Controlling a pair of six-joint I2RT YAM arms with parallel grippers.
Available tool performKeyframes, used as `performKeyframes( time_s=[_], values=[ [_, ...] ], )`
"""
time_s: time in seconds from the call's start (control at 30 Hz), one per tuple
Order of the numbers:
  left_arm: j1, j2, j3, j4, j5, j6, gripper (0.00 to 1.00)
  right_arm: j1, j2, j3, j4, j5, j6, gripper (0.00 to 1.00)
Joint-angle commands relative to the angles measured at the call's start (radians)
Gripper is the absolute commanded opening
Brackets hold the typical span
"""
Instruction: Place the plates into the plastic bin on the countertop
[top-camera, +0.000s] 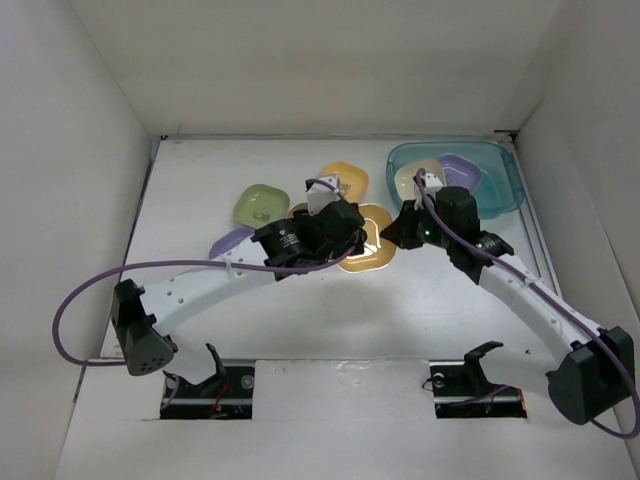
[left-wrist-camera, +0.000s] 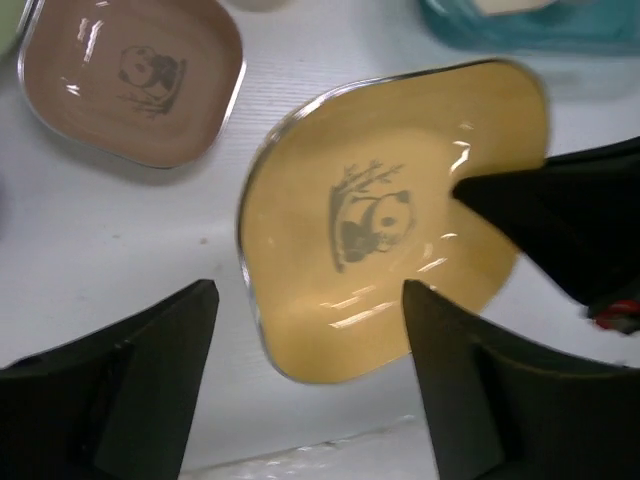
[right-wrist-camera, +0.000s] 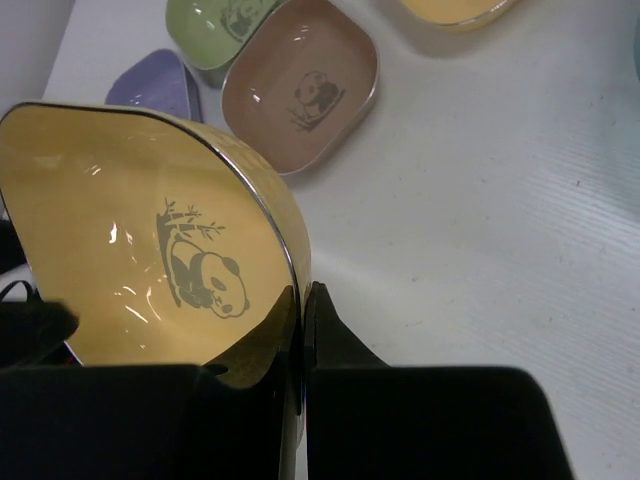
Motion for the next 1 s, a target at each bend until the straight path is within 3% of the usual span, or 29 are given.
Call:
performKeyframes(
  time_s=[0.0,0.03,0.4,0.7,0.97],
  values=[
    [-0.004,-0.014,0.111,0.052,-0.07,0.005,0.77,-0.043,0.024,0.069,-0.006,0.083,-0.006,0.0],
    [-0.004,-0.014,0.123,0.026,-0.087,-0.008,0.99,-0.062,0.053,0.111,-0.02,0.112,-0.006,0.0],
    [0.07,-0.246,-0.072,0.021,-0.11,-0.017,1.0,-0.266,0.392,0.399,-0.08,0.269,-0.048,0.0],
    [0.07,-0.339,-0.138,-0.025,-0.143,-0.017,1.0,-0.392,0.622,0.566,-0.118,0.278,-0.081,0.0],
    [0.07,-0.381,-0.179,-0.043,-0.163,-0.017,1.0,-0.436,0.722,0.646,-0.106,0.249,-0.081,0.0]
  ],
)
